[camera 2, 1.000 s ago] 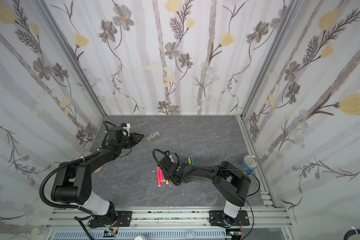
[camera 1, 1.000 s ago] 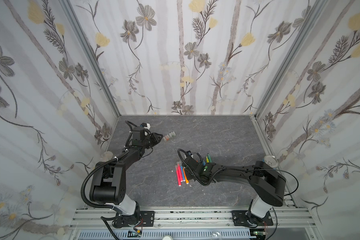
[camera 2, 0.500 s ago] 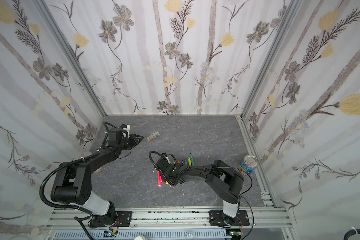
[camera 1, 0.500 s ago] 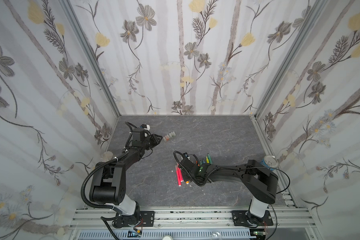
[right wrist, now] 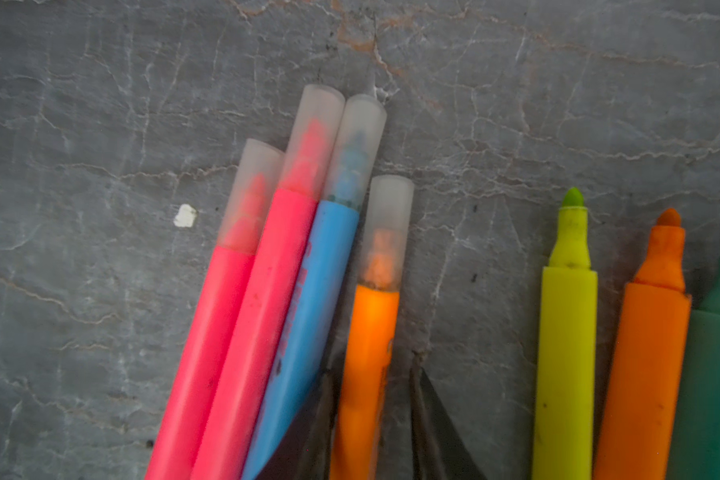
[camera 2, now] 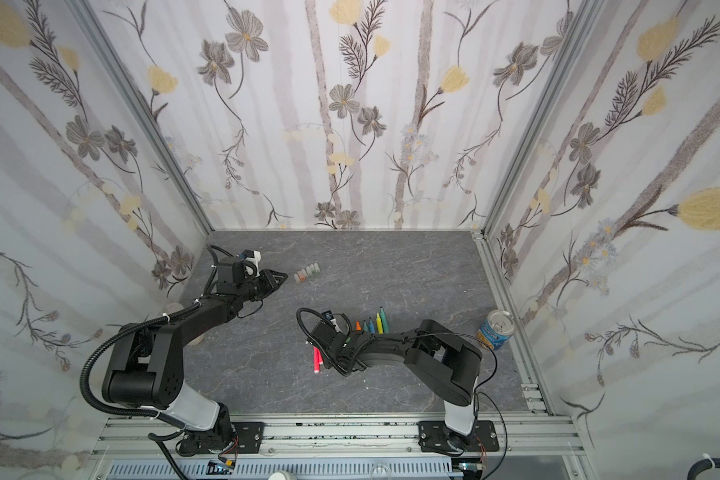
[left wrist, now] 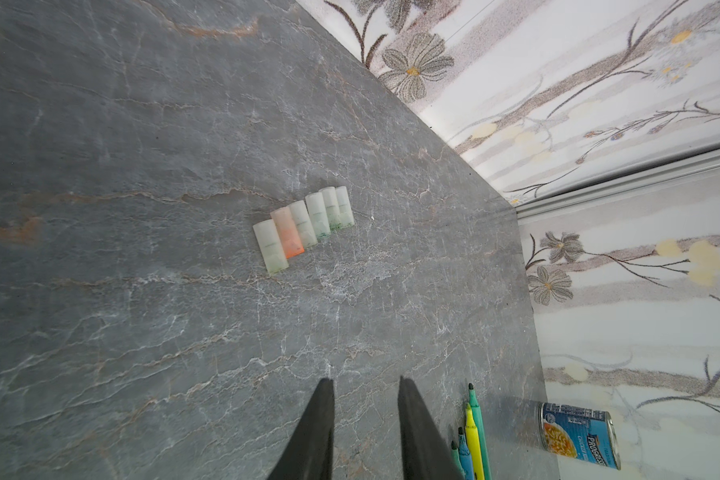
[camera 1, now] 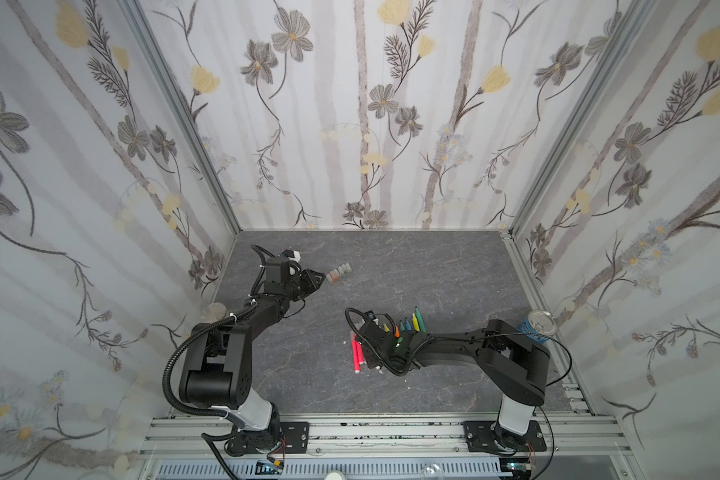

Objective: Open the pen caps
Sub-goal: 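Grasp the capped orange highlighter with the right gripper and lift it, then reach the left gripper to the orange highlighter's clear cap and close on it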

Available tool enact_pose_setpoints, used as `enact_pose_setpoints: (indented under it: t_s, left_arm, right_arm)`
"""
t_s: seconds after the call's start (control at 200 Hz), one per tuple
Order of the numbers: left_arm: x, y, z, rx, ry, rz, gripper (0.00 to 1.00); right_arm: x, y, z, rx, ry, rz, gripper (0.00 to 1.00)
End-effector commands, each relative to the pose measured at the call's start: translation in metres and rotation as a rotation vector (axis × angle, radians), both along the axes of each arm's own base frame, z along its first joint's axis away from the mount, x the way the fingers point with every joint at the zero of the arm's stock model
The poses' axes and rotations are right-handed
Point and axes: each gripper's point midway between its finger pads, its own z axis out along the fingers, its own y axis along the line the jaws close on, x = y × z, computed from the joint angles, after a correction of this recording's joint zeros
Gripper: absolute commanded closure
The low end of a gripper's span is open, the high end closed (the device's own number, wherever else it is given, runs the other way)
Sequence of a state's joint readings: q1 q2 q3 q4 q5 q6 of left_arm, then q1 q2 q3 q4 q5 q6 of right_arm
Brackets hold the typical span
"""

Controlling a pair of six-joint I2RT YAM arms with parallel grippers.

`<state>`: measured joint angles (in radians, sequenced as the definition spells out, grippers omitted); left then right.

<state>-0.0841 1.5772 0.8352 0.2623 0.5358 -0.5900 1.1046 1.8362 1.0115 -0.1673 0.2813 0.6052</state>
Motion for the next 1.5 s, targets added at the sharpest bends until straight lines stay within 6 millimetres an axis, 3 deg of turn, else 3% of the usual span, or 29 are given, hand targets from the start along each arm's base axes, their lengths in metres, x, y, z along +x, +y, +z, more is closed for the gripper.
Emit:
enact_pose_setpoints:
  t_s: [0.0,0.23,0.41,0.61,0.635,0.809,0.829,0.964,0.989,1.154,1.344,1.499]
  left_arm:
    - [0.001,-0.001,0.006,0.004,-0.028,-0.013,0.74]
    - [-0.001,-0.010,0.012,-0.003,-0.027,-0.052,0.73]
    - [-0.006,-0.042,0.014,0.018,-0.003,-0.161,0.73]
    - [-0.018,-0.078,0.031,0.015,-0.018,-0.267,0.70]
    - [-0.020,-0.083,0.034,0.009,-0.023,-0.281,0.70]
    - [-0.042,-0.121,0.053,-0.061,-0.041,-0.394,0.64]
    - [-0.045,-0.127,0.054,-0.071,-0.041,-0.409,0.63]
    - [-0.064,-0.163,0.059,-0.117,-0.041,-0.489,0.58]
    - [-0.066,-0.169,0.059,-0.126,-0.041,-0.500,0.58]
    - [-0.076,-0.205,0.064,-0.168,-0.045,-0.564,0.58]
    - [-0.085,-0.234,0.059,-0.179,-0.028,-0.615,0.58]
    - [-0.089,-0.245,0.056,-0.183,-0.021,-0.637,0.57]
  right_arm:
    - [-0.008,-0.006,-0.009,-0.012,0.036,-0.010,0.71]
    - [-0.010,-0.016,-0.011,-0.031,0.034,-0.015,0.89]
    - [0.000,-0.027,0.011,-0.020,-0.031,-0.039,0.99]
    - [0.015,-0.035,0.051,0.096,-0.086,-0.054,1.00]
    - [0.018,-0.036,0.064,0.144,-0.099,-0.056,1.00]
    - [0.033,-0.050,0.105,0.382,-0.122,-0.070,1.00]
    - [0.031,-0.057,0.099,0.380,-0.114,-0.074,1.00]
    - [0.035,-0.067,0.121,0.479,-0.142,-0.055,1.00]
    - [0.043,-0.075,0.124,0.492,-0.153,-0.077,1.00]
    - [0.047,-0.081,0.138,0.549,-0.183,-0.051,1.00]
    - [0.050,-0.081,0.148,0.586,-0.214,-0.031,1.00]
    - [0.052,-0.080,0.150,0.588,-0.216,-0.030,1.00]
